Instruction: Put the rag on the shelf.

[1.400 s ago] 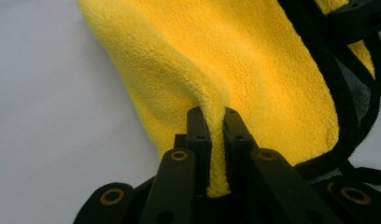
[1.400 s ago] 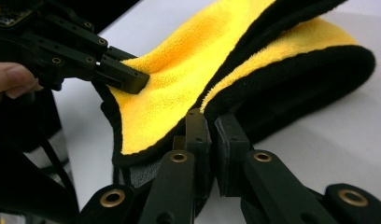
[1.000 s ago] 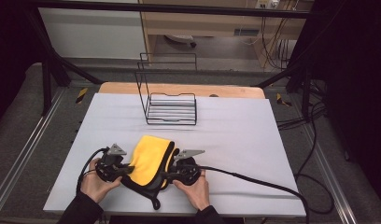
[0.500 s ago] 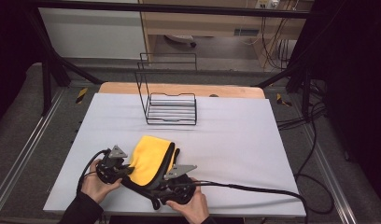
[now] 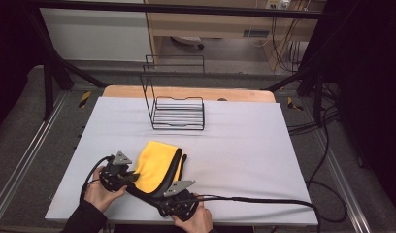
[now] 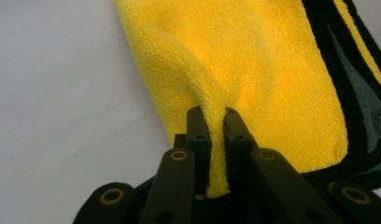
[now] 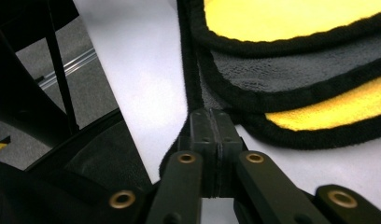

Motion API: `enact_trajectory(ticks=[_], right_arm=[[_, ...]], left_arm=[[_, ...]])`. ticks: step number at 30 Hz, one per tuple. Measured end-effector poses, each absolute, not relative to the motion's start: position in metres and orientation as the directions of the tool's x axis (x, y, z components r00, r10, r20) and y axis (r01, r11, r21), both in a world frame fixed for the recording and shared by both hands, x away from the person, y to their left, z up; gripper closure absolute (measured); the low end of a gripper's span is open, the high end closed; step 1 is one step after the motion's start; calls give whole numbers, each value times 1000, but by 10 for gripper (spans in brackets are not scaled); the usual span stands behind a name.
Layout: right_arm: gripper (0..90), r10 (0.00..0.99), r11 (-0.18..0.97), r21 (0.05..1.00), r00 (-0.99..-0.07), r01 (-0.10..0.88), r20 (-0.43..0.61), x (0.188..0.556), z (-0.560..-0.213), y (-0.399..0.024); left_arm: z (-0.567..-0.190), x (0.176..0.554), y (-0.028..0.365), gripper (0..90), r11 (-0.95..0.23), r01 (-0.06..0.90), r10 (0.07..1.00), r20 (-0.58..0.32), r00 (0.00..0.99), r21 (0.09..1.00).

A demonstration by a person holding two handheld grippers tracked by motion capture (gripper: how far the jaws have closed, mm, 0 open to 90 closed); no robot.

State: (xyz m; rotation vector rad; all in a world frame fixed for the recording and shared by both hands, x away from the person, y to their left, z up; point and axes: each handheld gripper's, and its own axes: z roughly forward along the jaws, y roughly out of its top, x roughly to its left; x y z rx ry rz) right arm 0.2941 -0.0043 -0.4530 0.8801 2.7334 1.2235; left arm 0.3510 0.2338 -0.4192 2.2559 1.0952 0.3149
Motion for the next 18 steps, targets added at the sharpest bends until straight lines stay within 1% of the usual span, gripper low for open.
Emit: enact_trajectory(ticks=[4, 8, 10, 11, 12, 13, 14, 16, 17, 18], right_arm=[[900, 516, 555, 669, -835, 495, 189, 301, -447, -12], [900, 555, 532, 666, -809, 523, 193, 310, -436, -31], [900, 547, 526, 671, -812, 522, 202, 309, -433, -32], [900, 515, 507, 698, -827, 506, 226, 306, -437, -28], [900, 515, 507, 698, -827, 506, 226, 306, -437, -28], [836, 505, 501, 697, -827, 513, 246, 304, -440, -25], [747, 502, 495, 706, -830, 507, 244, 303, -444, -22], [729, 493, 506, 702, -836, 501, 241, 300, -449, -16], [696, 490, 502, 705, -837, 501, 246, 298, -451, -13], [690, 488, 500, 705, -836, 503, 250, 297, -453, -10]], left_arm=[[-415, 350, 235, 835, -461, 629, 776, -59, 628, 626], [-414, 349, 233, 835, -462, 629, 776, -58, 628, 625], [-415, 350, 232, 835, -464, 632, 777, -58, 627, 621], [-415, 350, 232, 835, -464, 631, 776, -58, 628, 621], [-415, 349, 232, 835, -464, 631, 776, -58, 628, 622], [-415, 349, 233, 835, -464, 630, 775, -58, 629, 623], [-415, 349, 233, 835, -463, 628, 775, -59, 630, 625], [-416, 349, 233, 835, -463, 628, 774, -59, 630, 625], [-416, 349, 233, 835, -464, 628, 774, -60, 630, 625], [-416, 349, 233, 834, -463, 629, 774, -60, 630, 624]])
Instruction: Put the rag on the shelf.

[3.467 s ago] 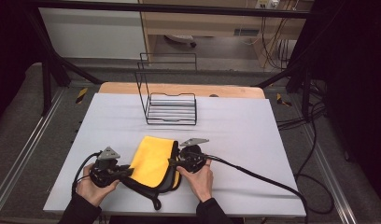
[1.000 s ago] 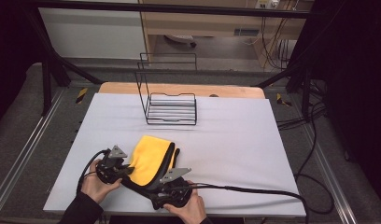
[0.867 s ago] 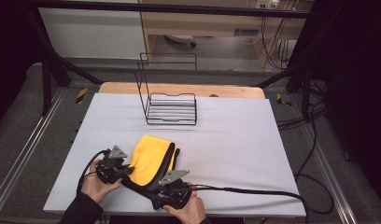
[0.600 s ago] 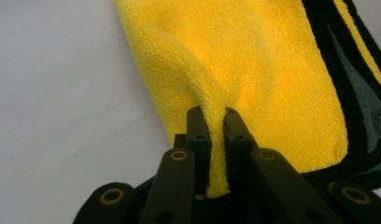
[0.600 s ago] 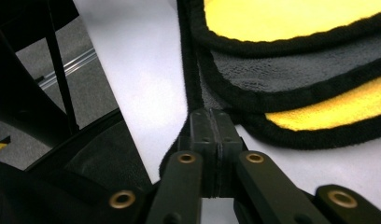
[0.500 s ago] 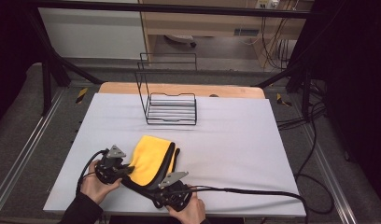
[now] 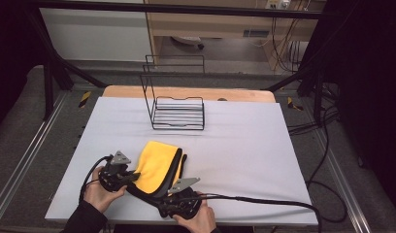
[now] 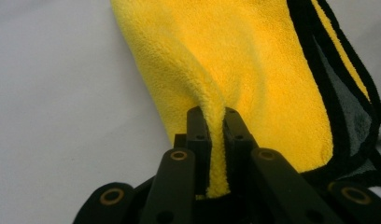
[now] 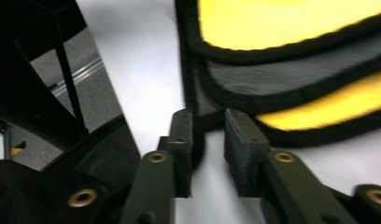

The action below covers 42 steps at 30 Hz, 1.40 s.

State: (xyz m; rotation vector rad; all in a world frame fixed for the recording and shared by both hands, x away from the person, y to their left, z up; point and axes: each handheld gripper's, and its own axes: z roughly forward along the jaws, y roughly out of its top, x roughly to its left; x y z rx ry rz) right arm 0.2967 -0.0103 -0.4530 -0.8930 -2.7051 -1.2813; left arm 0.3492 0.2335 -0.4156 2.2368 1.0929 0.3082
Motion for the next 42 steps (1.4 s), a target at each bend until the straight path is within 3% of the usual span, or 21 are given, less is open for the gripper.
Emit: enact_trajectory(ticks=[7, 11, 23, 29, 30, 32, 33, 39, 42], right_arm=[[896, 496, 555, 698, -854, 451, 157, 290, -453, -6], [900, 499, 560, 681, -848, 472, 177, 293, -451, -8], [900, 581, 605, 612, -808, 509, 97, 315, -422, -55], [900, 574, 597, 599, -806, 533, 145, 312, -434, -74], [881, 568, 582, 626, -810, 520, 146, 312, -434, -74], [710, 574, 534, 675, -804, 509, 153, 315, -431, -74], [683, 578, 508, 696, -800, 508, 162, 318, -428, -74], [387, 630, 347, 790, -749, 506, 204, 351, -415, -78], [306, 654, 327, 799, -732, 504, 194, 366, -415, -81]], left_arm=[[-416, 349, 234, 835, -461, 630, 777, -59, 627, 625], [-415, 348, 234, 835, -458, 632, 776, -65, 627, 625], [-414, 333, 210, 836, -456, 616, 732, -123, 670, 643], [-423, 322, 192, 827, -505, 601, 737, -54, 674, 620], [-423, 322, 193, 820, -507, 594, 735, -47, 677, 624], [-421, 321, 196, 791, -508, 574, 726, -40, 687, 642], [-419, 321, 197, 766, -507, 562, 720, -37, 693, 654], [-407, 325, 206, 558, -468, 536, 700, -76, 710, 703], [-398, 331, 214, 451, -447, 523, 704, -75, 706, 726]])
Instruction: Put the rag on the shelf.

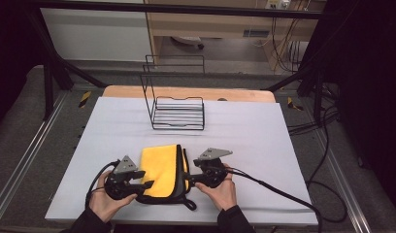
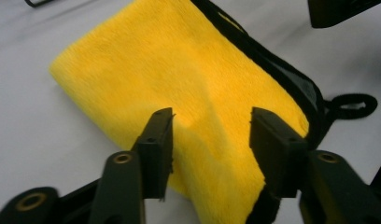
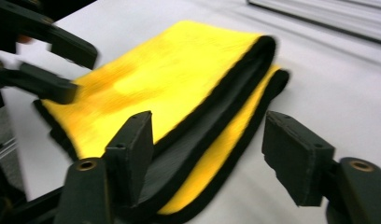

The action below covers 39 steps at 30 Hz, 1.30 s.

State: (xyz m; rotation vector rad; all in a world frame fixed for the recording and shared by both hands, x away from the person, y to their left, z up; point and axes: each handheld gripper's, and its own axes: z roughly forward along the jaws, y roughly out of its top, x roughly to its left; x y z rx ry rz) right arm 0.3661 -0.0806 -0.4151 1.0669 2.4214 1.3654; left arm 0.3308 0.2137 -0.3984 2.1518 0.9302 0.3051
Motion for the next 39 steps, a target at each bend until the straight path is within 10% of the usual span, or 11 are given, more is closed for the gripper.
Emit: enact_trajectory(ticks=[6, 12, 39], right_arm=[[171, 689, 312, 807, -704, 502, 172, 389, -416, -85], [103, 711, 300, 804, -682, 514, 171, 403, -418, -88], [263, 725, 297, 737, -646, 607, 239, 450, -446, -36]], left_arm=[[-395, 365, 224, 234, -415, 555, 733, -96, 673, 721], [-411, 411, 235, 216, -348, 623, 804, -119, 583, 700], [-443, 435, 226, 628, -291, 697, 819, -207, 536, 656]])
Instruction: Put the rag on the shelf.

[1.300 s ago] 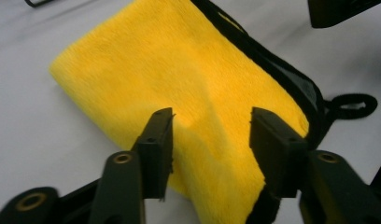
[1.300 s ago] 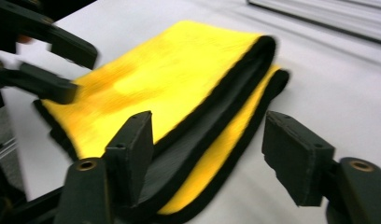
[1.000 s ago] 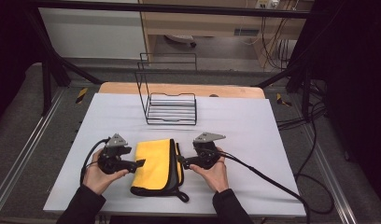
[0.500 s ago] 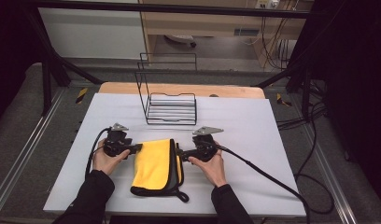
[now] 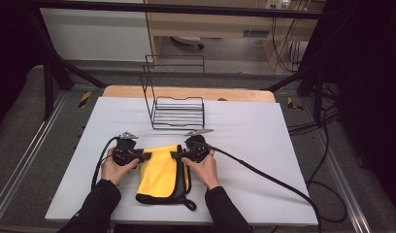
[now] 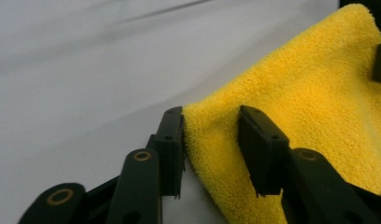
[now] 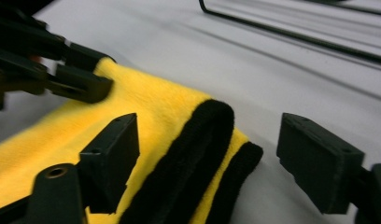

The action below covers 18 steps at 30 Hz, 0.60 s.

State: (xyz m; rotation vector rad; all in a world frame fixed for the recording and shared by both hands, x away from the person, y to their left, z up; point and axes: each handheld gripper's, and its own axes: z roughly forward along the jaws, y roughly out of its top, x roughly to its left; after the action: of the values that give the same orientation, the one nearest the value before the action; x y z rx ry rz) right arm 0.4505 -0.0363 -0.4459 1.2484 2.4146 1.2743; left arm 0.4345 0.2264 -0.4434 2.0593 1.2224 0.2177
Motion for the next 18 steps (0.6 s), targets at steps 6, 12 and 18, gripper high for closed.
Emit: enact_trajectory(ticks=[6, 12, 18], right_arm=[[412, 718, 341, 688, -650, 641, 250, 454, -450, -38], [553, 710, 341, 662, -644, 668, 284, 456, -448, -39], [717, 690, 324, 619, -626, 716, 363, 459, -449, -39]], left_arm=[[-444, 434, 225, 683, -293, 698, 811, -217, 544, 654], [-443, 433, 223, 718, -302, 694, 809, -209, 549, 654], [-442, 432, 222, 766, -310, 687, 808, -198, 555, 657]])
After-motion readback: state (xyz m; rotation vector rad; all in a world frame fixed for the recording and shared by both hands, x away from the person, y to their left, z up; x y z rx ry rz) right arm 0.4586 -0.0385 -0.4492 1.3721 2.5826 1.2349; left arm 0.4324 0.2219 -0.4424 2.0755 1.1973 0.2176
